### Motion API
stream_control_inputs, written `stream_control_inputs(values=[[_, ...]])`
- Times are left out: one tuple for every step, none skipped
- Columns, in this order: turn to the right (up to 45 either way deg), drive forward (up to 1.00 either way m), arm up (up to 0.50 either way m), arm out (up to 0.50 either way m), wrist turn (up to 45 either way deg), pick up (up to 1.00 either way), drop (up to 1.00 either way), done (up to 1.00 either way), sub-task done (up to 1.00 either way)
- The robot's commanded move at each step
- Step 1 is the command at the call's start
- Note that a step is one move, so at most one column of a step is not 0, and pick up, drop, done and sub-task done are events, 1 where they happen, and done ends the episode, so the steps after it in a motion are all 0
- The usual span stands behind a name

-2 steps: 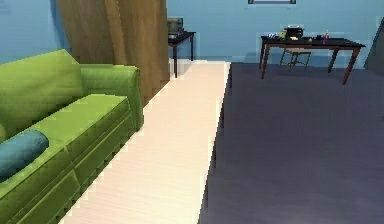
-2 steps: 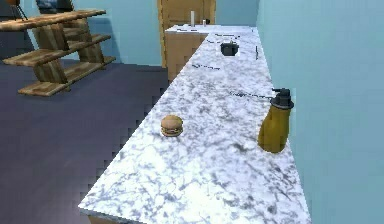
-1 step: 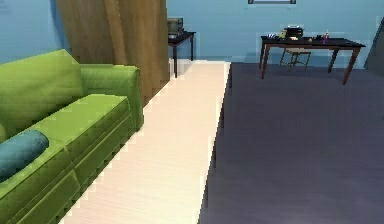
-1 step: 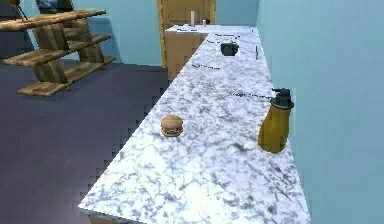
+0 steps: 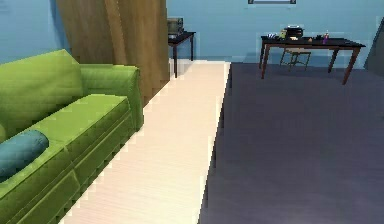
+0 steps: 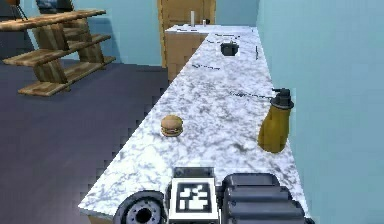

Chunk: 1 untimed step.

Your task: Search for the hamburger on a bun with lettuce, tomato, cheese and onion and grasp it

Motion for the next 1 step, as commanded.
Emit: stream_control_inputs(values=[[0.0, 0.0, 0.0, 0.32, 0.0, 0.0, 0.0, 0.0, 0.0]])
